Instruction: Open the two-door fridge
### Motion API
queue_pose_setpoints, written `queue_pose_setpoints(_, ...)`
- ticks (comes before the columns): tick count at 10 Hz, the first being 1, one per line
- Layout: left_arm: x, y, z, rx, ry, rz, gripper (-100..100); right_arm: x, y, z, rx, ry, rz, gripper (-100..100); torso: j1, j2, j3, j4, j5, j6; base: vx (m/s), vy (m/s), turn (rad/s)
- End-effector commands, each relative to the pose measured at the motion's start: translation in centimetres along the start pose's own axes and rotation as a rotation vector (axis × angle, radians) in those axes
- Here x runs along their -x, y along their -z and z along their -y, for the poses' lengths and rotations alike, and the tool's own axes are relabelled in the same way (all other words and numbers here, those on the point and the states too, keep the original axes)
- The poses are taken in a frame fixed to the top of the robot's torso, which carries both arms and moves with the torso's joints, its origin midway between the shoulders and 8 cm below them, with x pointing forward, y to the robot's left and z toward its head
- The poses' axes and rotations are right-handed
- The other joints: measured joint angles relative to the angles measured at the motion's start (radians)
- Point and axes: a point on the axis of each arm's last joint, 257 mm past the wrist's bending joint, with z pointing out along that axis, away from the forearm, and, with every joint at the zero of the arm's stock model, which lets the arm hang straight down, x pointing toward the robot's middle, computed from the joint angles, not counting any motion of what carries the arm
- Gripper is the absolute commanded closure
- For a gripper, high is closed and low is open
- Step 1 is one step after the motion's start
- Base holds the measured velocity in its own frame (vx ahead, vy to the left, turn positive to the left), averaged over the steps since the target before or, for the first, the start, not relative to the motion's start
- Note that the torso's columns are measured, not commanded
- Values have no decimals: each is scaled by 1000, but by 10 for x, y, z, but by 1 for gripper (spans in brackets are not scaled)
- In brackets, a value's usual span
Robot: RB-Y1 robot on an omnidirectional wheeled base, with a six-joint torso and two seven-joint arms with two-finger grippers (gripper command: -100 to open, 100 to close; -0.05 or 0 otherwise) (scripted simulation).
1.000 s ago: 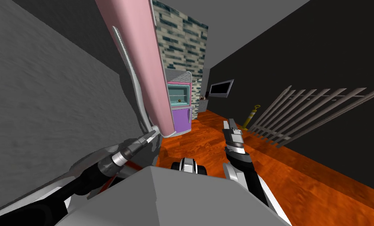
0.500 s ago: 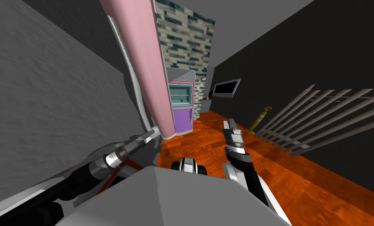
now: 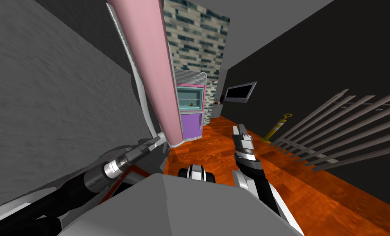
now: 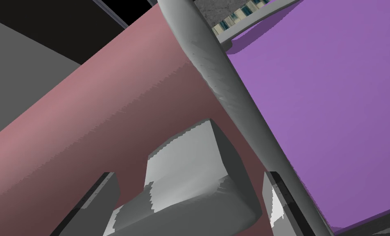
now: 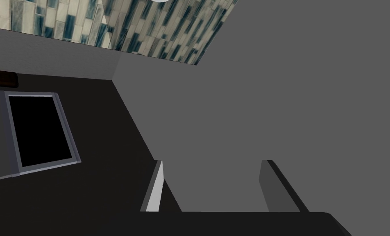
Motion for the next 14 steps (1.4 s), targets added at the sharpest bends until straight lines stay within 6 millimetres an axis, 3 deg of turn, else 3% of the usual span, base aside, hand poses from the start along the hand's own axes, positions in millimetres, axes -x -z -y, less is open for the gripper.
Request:
queue_pose_setpoints(1,6,-4,24,-61,-2,-4,-100,0,0,0,0,0,0,0,1,-1,-1,1,0,2,4,-14,69)
queue_pose_setpoints(14,6,-4,31,-70,-4,-17,-100,0,0,0,0,0,0,0,-4,-1,-3,4,-4,3,6,-2,13)
